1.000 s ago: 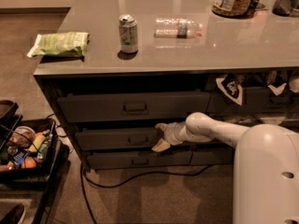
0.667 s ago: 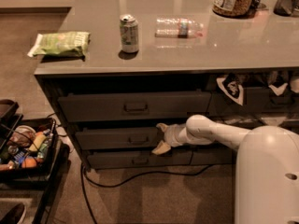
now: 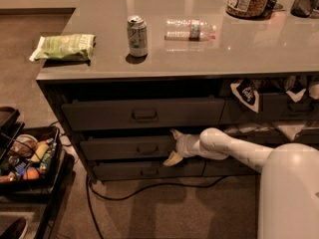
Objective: Open middle drawer
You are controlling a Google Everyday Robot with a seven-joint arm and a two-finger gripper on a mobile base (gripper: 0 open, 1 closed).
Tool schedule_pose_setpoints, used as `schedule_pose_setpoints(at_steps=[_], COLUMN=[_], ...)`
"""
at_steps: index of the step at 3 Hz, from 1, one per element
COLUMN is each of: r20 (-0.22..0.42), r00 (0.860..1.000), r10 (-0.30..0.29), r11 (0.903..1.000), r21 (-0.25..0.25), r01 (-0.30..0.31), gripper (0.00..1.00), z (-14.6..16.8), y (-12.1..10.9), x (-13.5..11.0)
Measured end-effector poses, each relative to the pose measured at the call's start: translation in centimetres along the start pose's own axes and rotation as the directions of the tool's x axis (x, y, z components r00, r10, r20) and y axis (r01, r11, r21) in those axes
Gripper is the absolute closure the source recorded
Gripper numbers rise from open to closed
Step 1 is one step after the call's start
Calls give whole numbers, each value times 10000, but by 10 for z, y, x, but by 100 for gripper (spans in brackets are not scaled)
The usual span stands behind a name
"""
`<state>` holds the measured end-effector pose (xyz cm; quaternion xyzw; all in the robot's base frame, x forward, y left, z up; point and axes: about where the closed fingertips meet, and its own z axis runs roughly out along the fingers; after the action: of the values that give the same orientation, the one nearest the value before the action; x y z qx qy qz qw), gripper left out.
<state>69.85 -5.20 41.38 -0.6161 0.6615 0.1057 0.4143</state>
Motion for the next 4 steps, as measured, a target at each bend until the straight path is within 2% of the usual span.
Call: schedule_pose_setpoints(at_steps=[1,2,3,4], r20=[106,53,-243,-903], r00=[9989,9968,9969,9948], r10=[-461,-794,-754,-474], r11=[9962,9890,9872,9955], r21=[746,1253,1392,774], r01=[452,781,780,544], gripper=[0,0,0,0], z=[4,8,11,14], y=[-20,-36,-47,-41], x=[1,1,3,0])
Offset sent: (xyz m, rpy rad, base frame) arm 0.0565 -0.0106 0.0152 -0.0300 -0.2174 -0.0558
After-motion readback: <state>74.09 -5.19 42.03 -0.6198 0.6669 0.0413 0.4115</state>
